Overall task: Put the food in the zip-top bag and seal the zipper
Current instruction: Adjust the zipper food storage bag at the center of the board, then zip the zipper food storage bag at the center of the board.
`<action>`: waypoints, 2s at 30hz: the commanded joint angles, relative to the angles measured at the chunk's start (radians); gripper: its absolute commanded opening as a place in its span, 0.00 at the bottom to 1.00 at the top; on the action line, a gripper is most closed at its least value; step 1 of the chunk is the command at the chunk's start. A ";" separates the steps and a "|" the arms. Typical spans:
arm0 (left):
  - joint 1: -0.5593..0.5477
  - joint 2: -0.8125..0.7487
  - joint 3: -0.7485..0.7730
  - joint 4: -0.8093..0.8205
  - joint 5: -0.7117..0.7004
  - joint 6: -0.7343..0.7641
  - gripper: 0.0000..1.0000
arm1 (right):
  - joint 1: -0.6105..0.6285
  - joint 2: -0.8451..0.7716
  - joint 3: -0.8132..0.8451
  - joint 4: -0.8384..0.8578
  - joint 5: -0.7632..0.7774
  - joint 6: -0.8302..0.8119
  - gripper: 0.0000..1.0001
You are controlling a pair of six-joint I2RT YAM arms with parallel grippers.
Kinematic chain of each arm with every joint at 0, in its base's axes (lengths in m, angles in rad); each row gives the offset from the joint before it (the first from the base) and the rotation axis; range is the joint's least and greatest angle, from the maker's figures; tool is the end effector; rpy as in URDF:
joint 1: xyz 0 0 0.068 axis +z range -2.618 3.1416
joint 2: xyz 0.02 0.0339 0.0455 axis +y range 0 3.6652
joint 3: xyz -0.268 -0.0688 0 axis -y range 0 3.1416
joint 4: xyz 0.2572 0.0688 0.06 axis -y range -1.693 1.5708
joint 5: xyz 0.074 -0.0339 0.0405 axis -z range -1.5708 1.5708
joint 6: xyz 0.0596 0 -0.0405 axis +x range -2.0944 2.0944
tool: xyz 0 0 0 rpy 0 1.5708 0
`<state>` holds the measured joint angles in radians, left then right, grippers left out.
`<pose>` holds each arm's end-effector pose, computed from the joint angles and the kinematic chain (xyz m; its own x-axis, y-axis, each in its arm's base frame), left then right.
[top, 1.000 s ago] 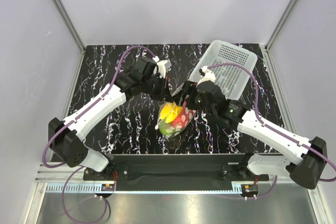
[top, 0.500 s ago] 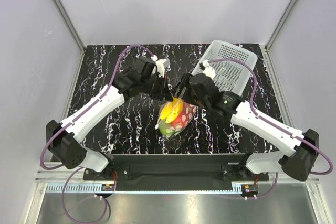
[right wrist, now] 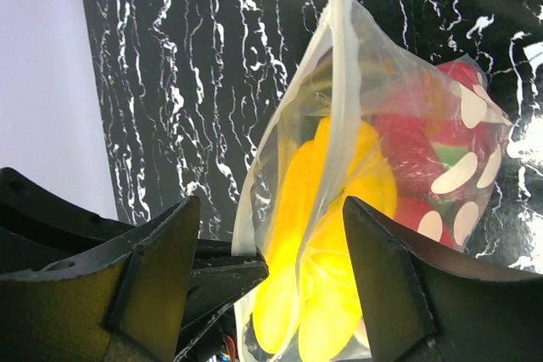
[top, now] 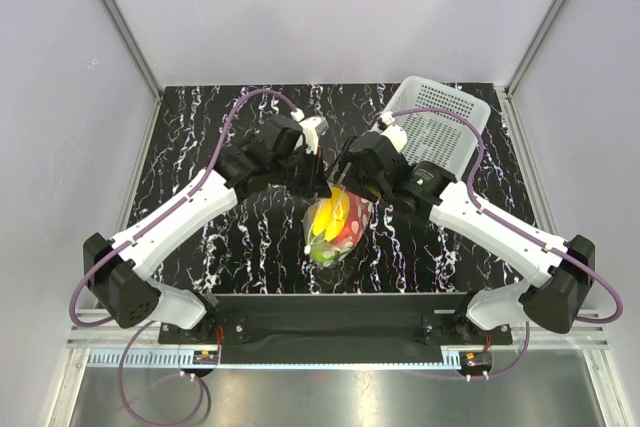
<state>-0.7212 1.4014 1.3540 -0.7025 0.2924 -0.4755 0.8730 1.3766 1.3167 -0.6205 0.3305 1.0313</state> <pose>0.2369 -0.2311 0.3361 -0.8170 0.1347 -0.5606 0.4686 0.7216 -0.5097 0.2268 0.2404 0.3389 -0.6904 0.4396 -0.5745 0.0577 0.8251 0.5620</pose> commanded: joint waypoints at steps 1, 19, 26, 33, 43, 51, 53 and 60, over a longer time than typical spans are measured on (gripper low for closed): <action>-0.018 -0.016 0.000 0.078 -0.032 0.008 0.10 | 0.000 0.007 0.023 -0.015 -0.021 0.013 0.74; -0.073 0.002 0.010 0.095 0.004 0.025 0.30 | 0.000 0.019 0.016 -0.008 -0.030 -0.005 0.36; -0.075 -0.028 0.039 0.049 -0.044 0.054 0.42 | -0.002 0.012 0.016 -0.016 -0.027 -0.013 0.15; -0.075 -0.133 0.039 -0.064 -0.192 0.110 0.69 | -0.006 -0.005 0.012 -0.016 -0.019 -0.020 0.01; -0.075 -0.484 -0.297 0.075 -0.193 0.108 0.91 | -0.034 -0.042 -0.010 -0.021 0.019 -0.022 0.00; -0.164 -0.683 -0.559 0.303 -0.288 0.048 0.86 | -0.066 -0.056 -0.004 -0.039 0.036 -0.023 0.00; -0.181 -0.761 -0.642 0.397 -0.338 0.015 0.86 | -0.071 -0.051 0.013 -0.071 0.065 -0.023 0.00; -0.279 -0.860 -0.849 0.635 -0.363 0.058 0.85 | -0.094 -0.054 0.038 -0.116 0.128 -0.030 0.00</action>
<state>-0.9672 0.5446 0.5591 -0.2779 -0.0315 -0.4416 0.7971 1.3586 1.3090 -0.7128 0.3767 1.0134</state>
